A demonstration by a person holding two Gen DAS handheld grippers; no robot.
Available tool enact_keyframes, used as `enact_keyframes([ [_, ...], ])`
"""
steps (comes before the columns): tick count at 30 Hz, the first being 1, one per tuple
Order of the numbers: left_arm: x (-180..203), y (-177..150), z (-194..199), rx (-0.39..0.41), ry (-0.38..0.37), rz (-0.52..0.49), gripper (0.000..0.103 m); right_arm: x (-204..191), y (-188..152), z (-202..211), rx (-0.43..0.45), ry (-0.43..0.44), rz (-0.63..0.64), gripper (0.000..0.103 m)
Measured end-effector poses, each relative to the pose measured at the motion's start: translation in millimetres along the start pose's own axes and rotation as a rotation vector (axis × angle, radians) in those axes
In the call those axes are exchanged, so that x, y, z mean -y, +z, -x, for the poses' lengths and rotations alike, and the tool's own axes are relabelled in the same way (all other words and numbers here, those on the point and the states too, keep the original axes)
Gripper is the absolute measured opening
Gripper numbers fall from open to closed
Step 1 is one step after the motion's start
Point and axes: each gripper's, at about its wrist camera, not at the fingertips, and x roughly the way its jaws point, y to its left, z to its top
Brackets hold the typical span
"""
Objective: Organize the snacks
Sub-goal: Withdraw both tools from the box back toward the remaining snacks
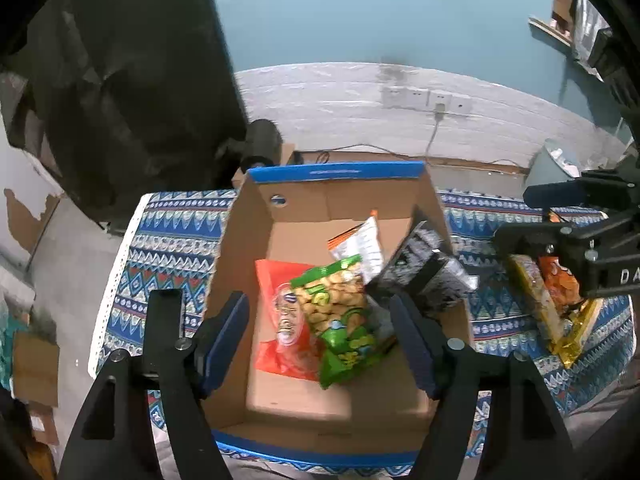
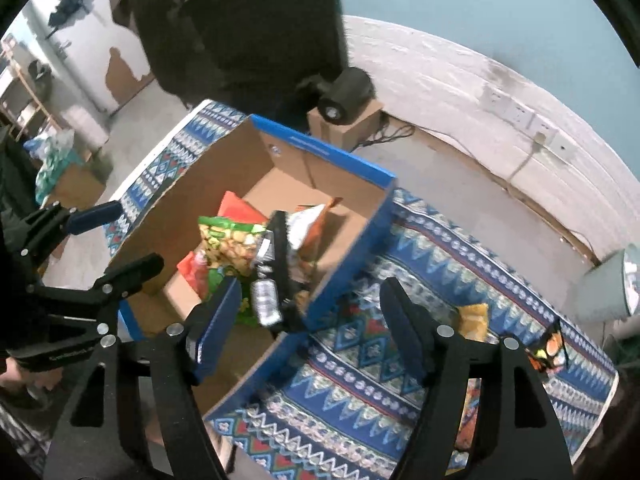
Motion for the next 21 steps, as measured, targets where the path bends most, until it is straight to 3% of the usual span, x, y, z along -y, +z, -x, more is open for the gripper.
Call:
enact_keyframes([
  [10, 35, 4, 12, 0.025, -0.051, -0.059, 0.075, 34, -28, 32, 0.033, -0.04, -0.049, 0.073],
  [21, 72, 5, 8, -0.002, -0.084, -0.11, 0.076, 71, -70, 55, 0.027, -0.076, -0.096, 0.075],
])
